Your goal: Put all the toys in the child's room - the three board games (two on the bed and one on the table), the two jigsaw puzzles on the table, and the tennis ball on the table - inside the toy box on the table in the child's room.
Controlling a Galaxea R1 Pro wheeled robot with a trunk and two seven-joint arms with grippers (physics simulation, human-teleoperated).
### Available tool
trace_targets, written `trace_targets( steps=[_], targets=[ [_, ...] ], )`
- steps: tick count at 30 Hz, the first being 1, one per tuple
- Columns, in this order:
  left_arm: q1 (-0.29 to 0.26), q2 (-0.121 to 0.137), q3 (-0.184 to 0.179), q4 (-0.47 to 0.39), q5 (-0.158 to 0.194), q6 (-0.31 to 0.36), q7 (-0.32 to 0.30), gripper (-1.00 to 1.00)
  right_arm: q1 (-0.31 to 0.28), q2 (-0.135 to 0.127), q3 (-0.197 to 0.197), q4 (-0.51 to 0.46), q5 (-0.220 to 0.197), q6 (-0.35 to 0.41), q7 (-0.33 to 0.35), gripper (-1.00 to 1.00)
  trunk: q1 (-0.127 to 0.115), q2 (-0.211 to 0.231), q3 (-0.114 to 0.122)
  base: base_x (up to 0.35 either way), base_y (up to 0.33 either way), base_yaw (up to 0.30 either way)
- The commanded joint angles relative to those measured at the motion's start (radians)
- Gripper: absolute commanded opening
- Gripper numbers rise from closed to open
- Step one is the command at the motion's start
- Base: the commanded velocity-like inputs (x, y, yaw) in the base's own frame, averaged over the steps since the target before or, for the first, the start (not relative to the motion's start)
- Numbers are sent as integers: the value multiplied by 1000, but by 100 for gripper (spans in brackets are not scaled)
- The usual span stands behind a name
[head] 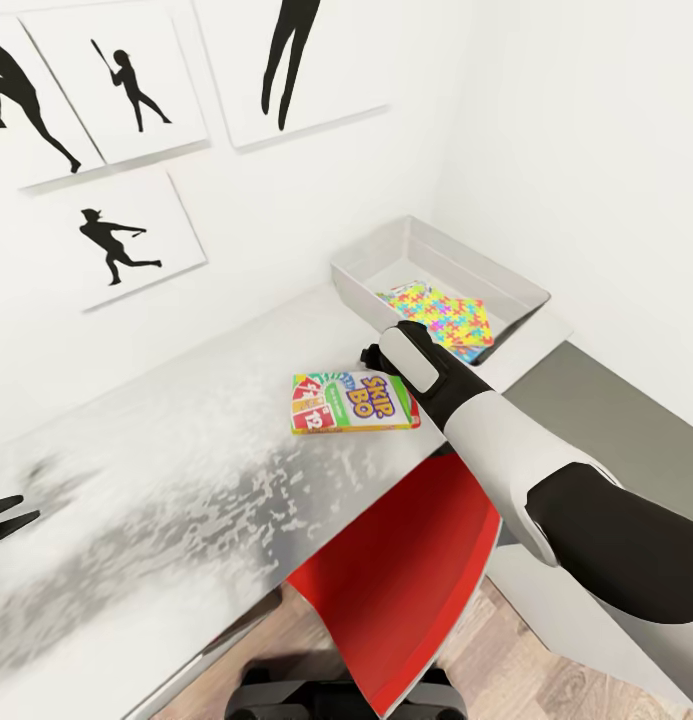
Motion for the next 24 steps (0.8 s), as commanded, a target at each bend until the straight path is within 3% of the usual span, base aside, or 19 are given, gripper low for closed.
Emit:
trace_targets(
  steps=[1, 24],
  targets=[
    [0, 0, 0, 0, -1, 11, -4, 100, -1, 0, 3, 0, -4, 4, -6, 100, 1, -2, -2, 73, 19, 0],
    [0, 0, 0, 0, -1, 11, -4, 100, -1, 0, 3, 0, -4, 4, -5, 100, 1, -2, -9, 39, 19, 0]
  ],
)
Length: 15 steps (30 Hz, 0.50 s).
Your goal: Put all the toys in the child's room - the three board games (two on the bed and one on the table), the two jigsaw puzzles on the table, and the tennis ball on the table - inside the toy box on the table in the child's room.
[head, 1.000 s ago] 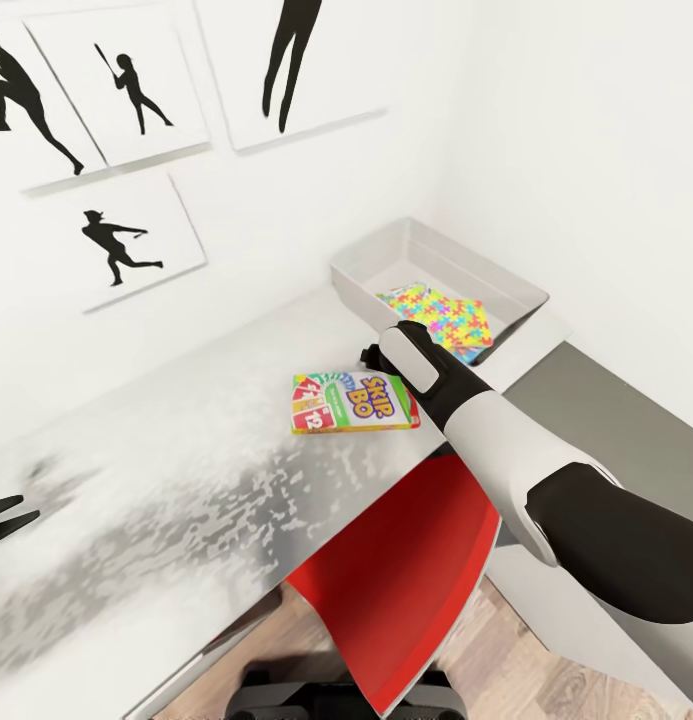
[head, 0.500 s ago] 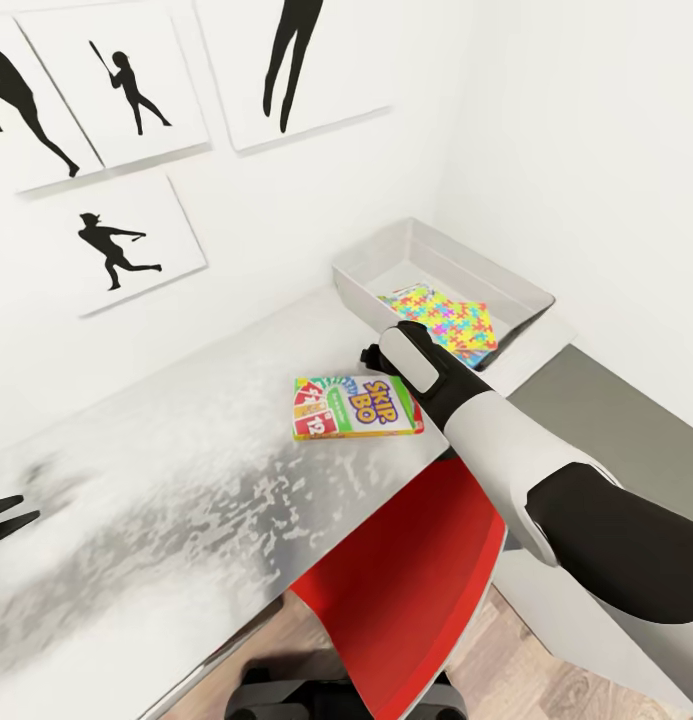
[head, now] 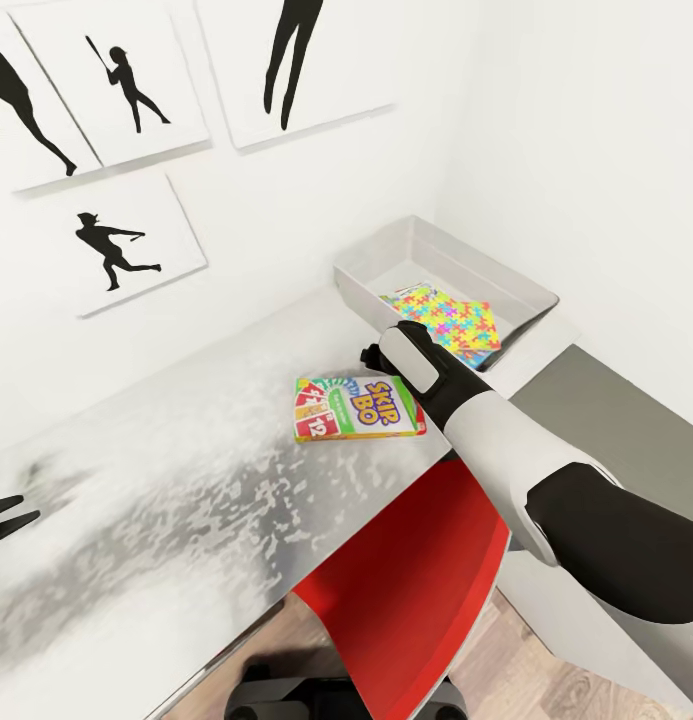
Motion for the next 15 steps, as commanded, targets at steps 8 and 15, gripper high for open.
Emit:
trace_targets(
  steps=[8, 15],
  targets=[
    [0, -6, 0, -1, -1, 11, -4, 100, -1, 0, 3, 0, -4, 5, -6, 100, 1, -2, -2, -6, -5, 0],
    [0, -7, 0, -1, -2, 11, -4, 100, -1, 0, 4, 0, -4, 5, -6, 100, 1, -2, -5, -43, -51, 0]
  ],
)
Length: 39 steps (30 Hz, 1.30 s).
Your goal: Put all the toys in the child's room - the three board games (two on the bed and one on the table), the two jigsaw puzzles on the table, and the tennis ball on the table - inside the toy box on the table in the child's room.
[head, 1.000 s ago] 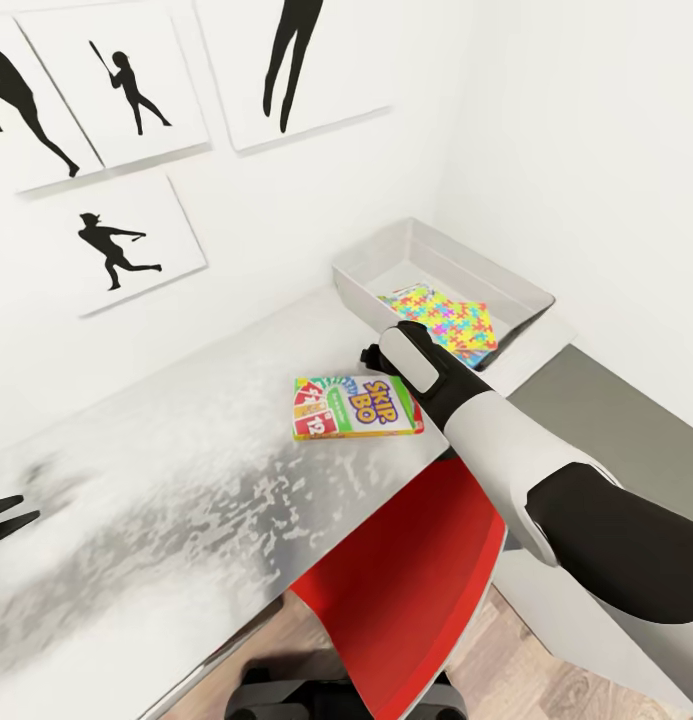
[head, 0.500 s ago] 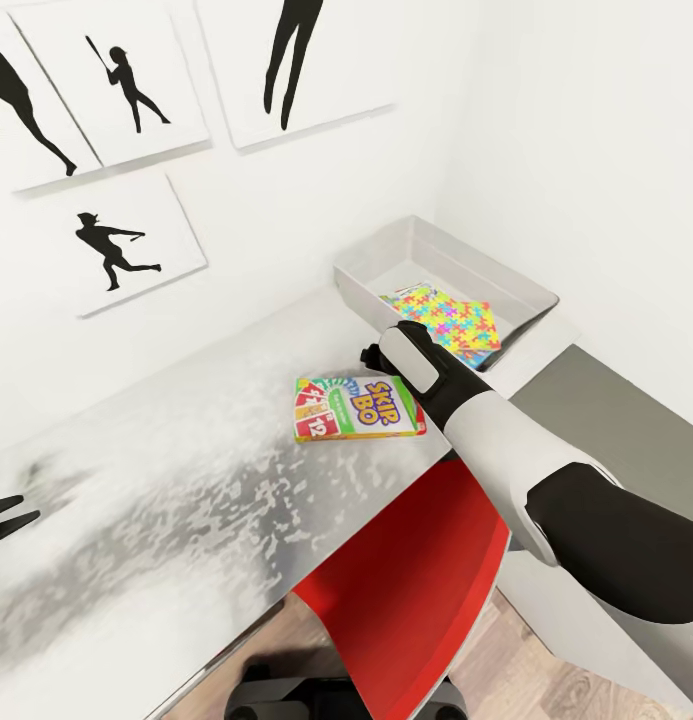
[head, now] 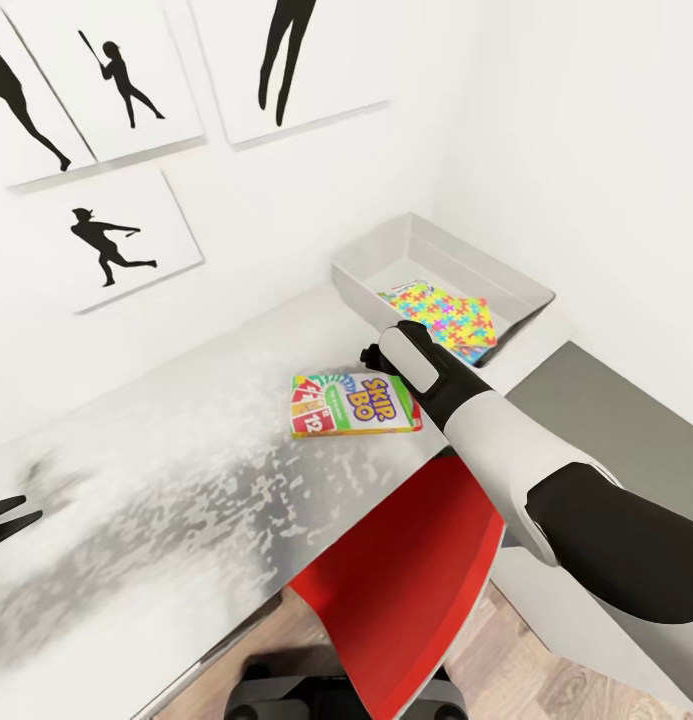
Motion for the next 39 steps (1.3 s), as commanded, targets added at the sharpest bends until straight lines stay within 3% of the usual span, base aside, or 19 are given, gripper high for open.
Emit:
trace_targets(
  steps=[1, 17, 39],
  targets=[
    [0, 0, 0, 0, -1, 11, -4, 100, -1, 0, 2, 0, -3, 4, -6, 100, 1, -2, -2, -9, -12, 0],
    [0, 0, 0, 0, -1, 10, -4, 100, -1, 0, 2, 0, -5, 4, -6, 100, 1, -2, -19, -1, -1, 0],
    [0, 0, 0, 0, 0, 11, -4, 100, -1, 0, 2, 0, -8, 4, -5, 100, 1, -2, -25, -36, 0, 14]
  ],
)
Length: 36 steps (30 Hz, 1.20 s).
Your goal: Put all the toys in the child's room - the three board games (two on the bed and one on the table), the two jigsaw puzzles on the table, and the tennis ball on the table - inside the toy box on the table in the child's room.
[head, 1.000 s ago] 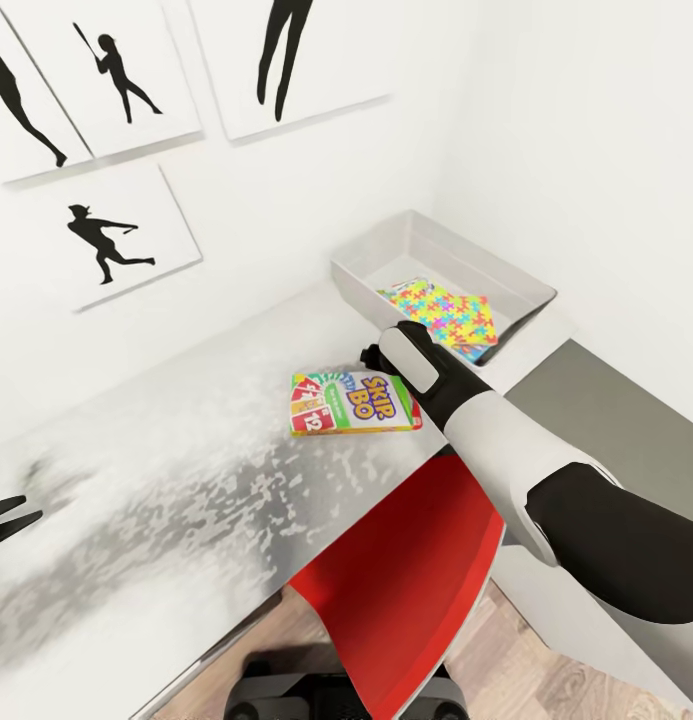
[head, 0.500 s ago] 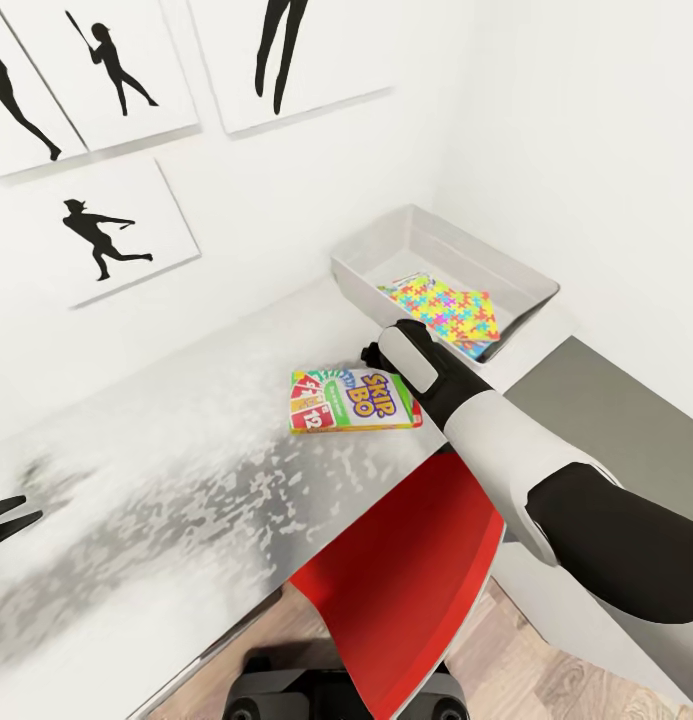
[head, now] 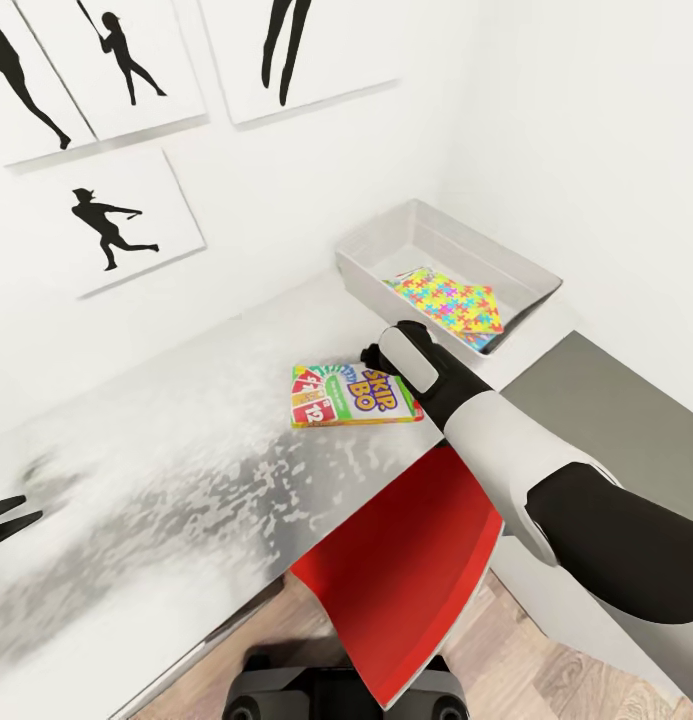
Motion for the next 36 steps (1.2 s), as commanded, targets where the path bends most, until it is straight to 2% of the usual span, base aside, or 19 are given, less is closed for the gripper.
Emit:
trace_targets(
  steps=[1, 19, 36],
  targets=[
    [-1, 0, 0, 0, -1, 11, -4, 100, -1, 0, 2, 0, -15, 2, -6, 100, 1, -1, -2, -7, 0, 7],
    [0, 0, 0, 0, -1, 11, -4, 100, -1, 0, 2, 0, -15, 3, -6, 100, 1, -1, -2, -26, 17, 1],
    [0, 0, 0, 0, -1, 10, -4, 100, -1, 0, 1, 2, -15, 5, -6, 100, 1, -1, -2, -18, 84, 0]
  ],
)
